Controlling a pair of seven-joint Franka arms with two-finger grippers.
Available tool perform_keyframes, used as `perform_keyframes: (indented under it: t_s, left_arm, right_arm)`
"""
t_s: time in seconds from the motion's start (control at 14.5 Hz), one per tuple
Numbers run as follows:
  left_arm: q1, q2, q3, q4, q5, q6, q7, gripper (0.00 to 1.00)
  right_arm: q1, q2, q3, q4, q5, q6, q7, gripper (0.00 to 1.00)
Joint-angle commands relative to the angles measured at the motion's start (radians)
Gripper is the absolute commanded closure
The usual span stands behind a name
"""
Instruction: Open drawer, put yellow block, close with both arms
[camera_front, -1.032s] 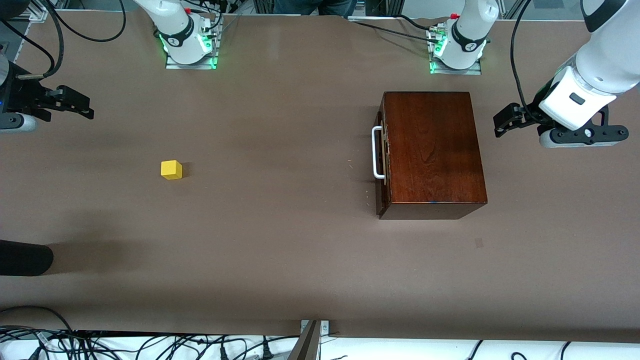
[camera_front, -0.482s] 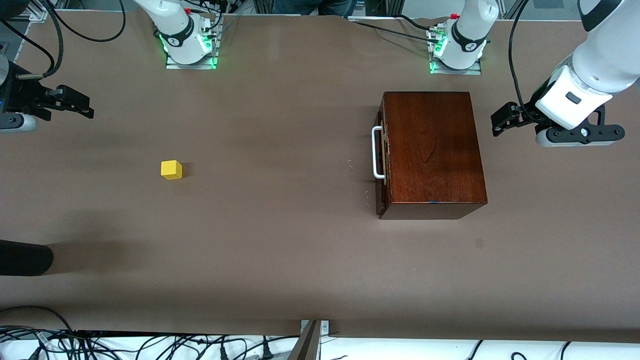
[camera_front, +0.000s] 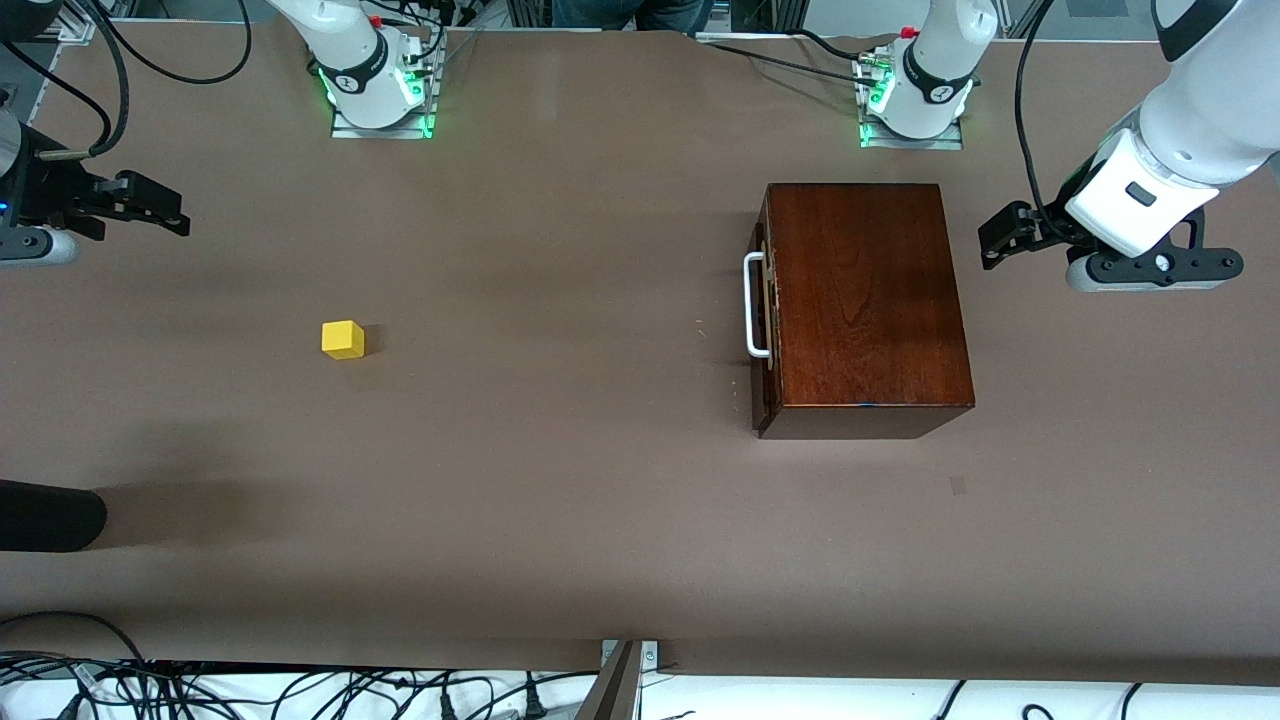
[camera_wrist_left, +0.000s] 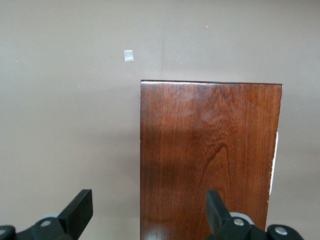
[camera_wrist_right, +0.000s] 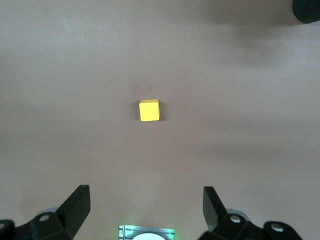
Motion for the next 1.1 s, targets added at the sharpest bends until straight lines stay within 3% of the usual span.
perform_keyframes:
  t_s: [0.0, 0.34, 0.55, 1.03]
  left_arm:
    - [0.013, -0.003, -0.008, 0.016, 0.022, -0.023, 0.002, 0.00]
    - [0.003, 0.015, -0.014, 0.021, 0.007, -0.022, -0.015, 0.00]
    - [-0.048, 0.067, -0.052, 0.083, 0.007, -0.032, -0.088, 0.00]
    - [-0.293, 0.170, -0.076, 0.105, 0.013, -0.043, -0.348, 0.00]
  right_arm:
    - [-0.003, -0.006, -0.001, -0.005, 0.000, -0.008, 0.010, 0.00]
    - [-0.003, -0.008, -0.001, -0.005, 0.002, -0.008, 0.010, 0.00]
    - [-0.003, -0.008, 0.001, -0.020, 0.002, -0.001, 0.010, 0.00]
    - [-0.003, -0.020, 0.001, -0.144, 0.002, 0.101, 0.010, 0.00]
